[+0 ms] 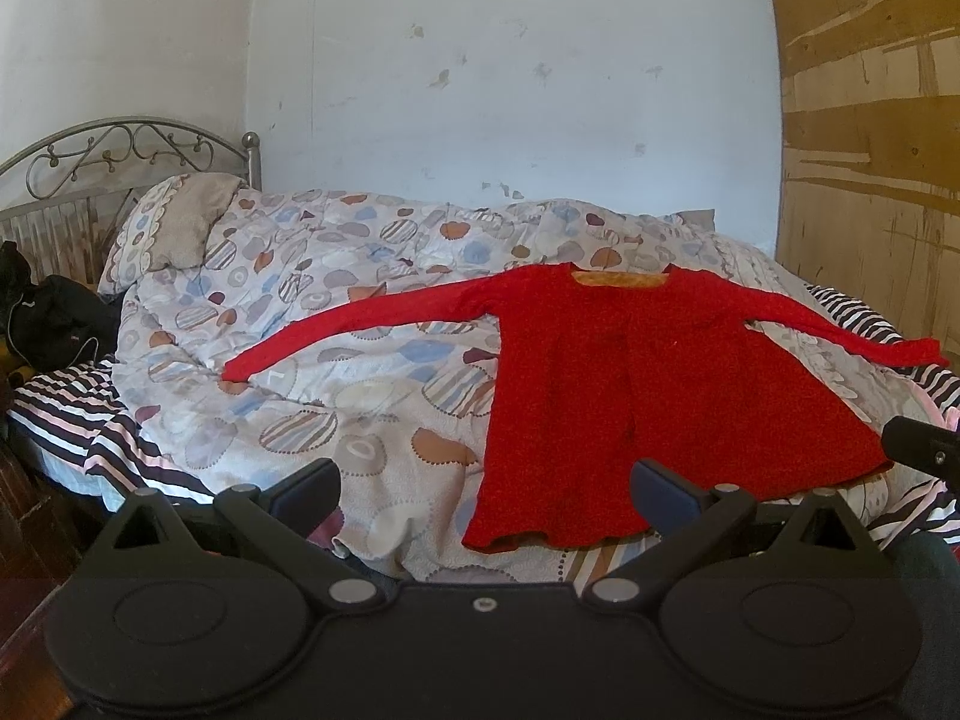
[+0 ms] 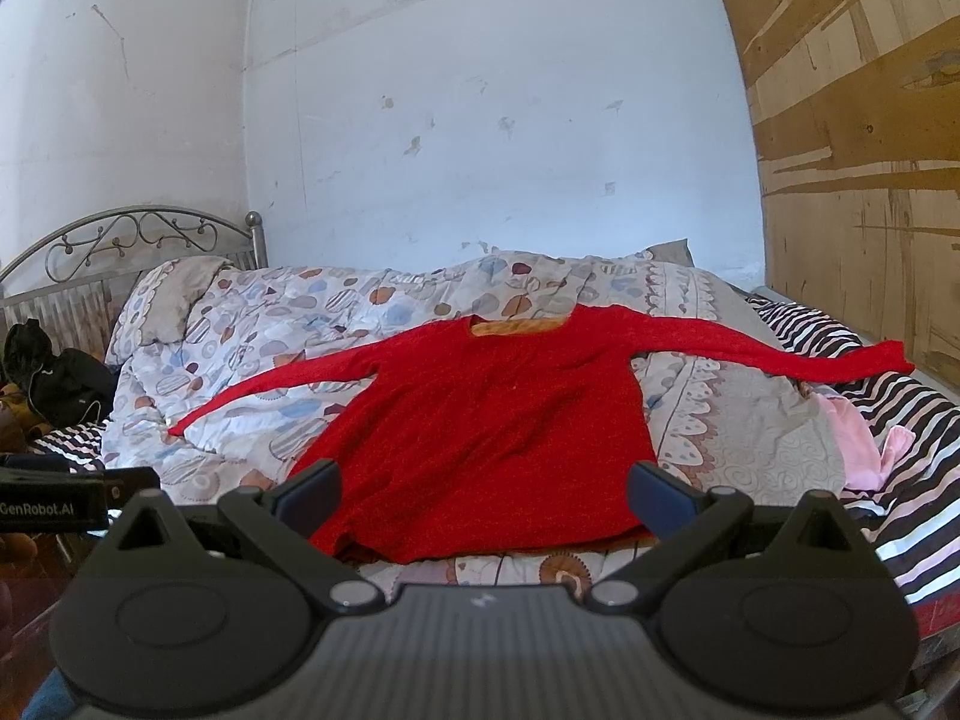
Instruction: Fold small clothes
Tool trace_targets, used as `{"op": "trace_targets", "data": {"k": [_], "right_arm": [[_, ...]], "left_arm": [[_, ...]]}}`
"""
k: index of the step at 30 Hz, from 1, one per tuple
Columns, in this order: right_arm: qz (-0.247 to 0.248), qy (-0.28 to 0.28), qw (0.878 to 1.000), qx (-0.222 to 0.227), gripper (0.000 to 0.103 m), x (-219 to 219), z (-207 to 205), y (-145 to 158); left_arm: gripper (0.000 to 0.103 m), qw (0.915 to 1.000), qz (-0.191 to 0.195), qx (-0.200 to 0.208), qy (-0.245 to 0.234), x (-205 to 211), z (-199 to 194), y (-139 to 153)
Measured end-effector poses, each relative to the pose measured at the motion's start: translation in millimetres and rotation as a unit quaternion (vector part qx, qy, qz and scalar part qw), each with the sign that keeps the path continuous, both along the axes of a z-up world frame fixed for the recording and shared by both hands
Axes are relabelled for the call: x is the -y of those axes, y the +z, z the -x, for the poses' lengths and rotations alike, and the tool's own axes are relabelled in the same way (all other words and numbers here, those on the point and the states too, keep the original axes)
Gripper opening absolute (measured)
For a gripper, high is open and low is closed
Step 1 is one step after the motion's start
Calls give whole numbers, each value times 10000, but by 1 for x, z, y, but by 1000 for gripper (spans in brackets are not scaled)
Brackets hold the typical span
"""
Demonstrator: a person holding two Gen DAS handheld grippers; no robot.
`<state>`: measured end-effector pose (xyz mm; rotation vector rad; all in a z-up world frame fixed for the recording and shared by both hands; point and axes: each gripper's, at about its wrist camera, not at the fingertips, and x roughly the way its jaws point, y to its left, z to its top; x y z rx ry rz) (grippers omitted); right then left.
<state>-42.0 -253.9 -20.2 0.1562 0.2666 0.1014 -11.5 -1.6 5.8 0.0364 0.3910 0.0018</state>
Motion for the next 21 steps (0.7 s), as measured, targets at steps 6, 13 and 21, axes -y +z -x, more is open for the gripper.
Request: {"op": "trace_targets", "data": {"k": [6, 13, 21], "right_arm": [[2, 1, 10000, 12, 103, -1, 0, 0], [9, 21, 10000, -3, 103, -3, 1, 0], [7, 21, 10000, -12, 103, -2, 0, 0]], "left_arm": [[102, 10000, 5, -12, 3, 0, 0, 0], [102, 10000, 7, -19, 14, -1, -1, -2], [102, 10000, 10, -14, 8, -1, -1, -3]]}}
